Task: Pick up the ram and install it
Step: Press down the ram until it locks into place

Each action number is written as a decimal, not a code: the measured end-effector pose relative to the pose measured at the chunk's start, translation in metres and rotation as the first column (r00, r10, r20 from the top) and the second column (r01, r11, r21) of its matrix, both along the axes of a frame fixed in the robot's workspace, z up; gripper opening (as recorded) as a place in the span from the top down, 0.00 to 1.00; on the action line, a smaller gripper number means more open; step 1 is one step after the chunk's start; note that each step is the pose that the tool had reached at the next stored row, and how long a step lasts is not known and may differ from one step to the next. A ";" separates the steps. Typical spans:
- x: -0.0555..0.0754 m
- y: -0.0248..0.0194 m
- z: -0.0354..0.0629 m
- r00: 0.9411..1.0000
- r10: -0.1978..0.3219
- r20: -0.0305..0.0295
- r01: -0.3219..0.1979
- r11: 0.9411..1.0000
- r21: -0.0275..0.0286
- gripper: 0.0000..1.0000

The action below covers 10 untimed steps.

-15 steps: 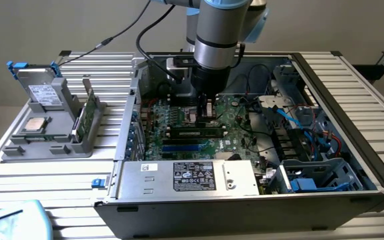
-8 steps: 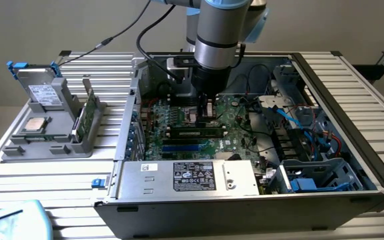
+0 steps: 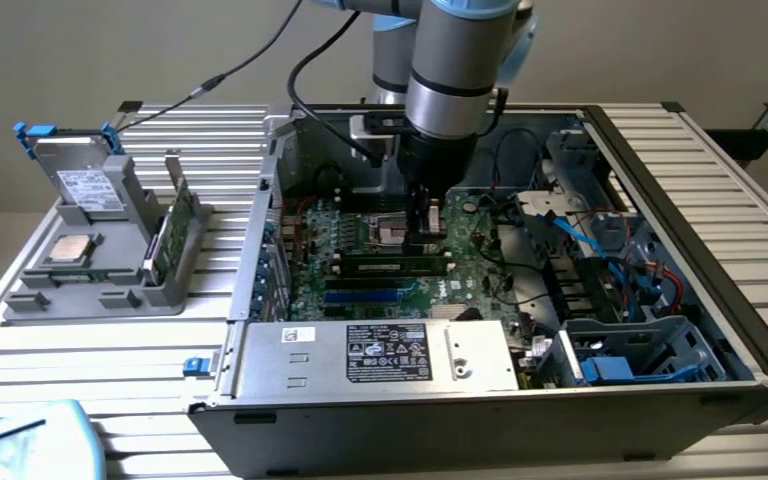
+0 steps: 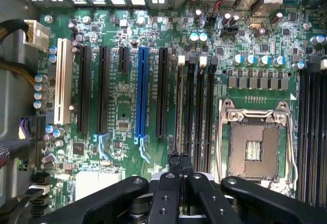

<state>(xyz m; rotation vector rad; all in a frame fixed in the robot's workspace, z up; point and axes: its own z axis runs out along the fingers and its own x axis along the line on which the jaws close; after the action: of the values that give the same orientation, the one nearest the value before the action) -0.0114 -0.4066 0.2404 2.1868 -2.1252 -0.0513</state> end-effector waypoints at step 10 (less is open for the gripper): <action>0.017 -0.0008 -0.0012 1.000 0.000 -0.009 0.000 1.000 0.000 0.89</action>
<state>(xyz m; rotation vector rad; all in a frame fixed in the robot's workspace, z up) 0.0060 -0.4074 0.2392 2.1823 -2.1205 -0.0610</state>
